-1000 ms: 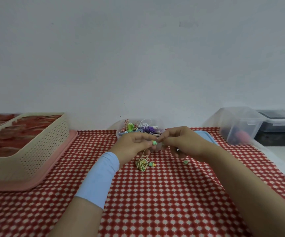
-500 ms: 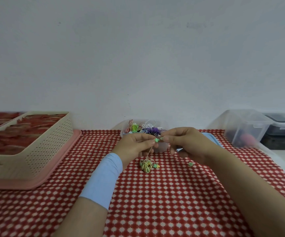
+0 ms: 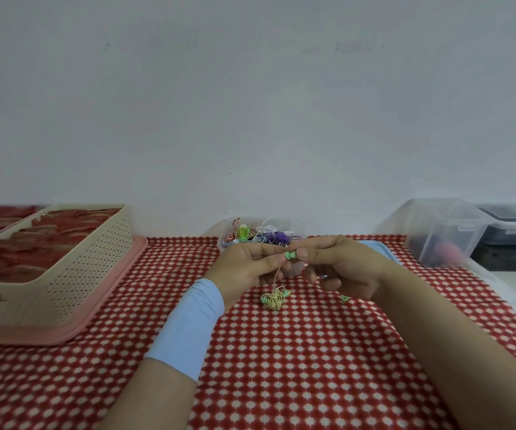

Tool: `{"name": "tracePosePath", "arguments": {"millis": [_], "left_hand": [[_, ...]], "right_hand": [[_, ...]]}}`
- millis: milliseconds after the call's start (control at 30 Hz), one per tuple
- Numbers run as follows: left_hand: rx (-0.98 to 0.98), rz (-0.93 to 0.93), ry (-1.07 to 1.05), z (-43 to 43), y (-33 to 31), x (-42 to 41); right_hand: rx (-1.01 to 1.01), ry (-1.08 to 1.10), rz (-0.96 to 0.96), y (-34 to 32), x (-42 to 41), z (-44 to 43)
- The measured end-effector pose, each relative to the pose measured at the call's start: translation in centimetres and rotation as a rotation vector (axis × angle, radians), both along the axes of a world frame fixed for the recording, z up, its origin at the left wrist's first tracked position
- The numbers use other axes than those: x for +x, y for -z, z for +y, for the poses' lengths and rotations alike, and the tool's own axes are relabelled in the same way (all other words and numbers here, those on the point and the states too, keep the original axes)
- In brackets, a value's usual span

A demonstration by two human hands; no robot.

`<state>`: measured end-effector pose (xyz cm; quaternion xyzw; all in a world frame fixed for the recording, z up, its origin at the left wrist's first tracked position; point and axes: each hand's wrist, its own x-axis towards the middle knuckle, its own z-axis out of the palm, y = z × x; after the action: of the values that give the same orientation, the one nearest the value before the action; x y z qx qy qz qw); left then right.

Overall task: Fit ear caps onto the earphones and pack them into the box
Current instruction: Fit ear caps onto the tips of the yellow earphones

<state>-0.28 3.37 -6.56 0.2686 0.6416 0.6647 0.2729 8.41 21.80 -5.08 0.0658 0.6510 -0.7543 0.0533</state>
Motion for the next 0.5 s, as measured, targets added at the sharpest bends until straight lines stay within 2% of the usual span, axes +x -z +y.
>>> {"name": "tracePosePath", "arguments": {"millis": [233, 500], "left_hand": [[-0.020, 0.040, 0.035, -0.14, -0.37, 0.53], [-0.055, 0.076, -0.032, -0.17, -0.40, 0.23]], "right_hand": [[0.021, -0.028, -0.034, -0.01, -0.05, 0.32], [0.084, 0.066, -0.034, 0.05, -0.26, 0.45]]}}
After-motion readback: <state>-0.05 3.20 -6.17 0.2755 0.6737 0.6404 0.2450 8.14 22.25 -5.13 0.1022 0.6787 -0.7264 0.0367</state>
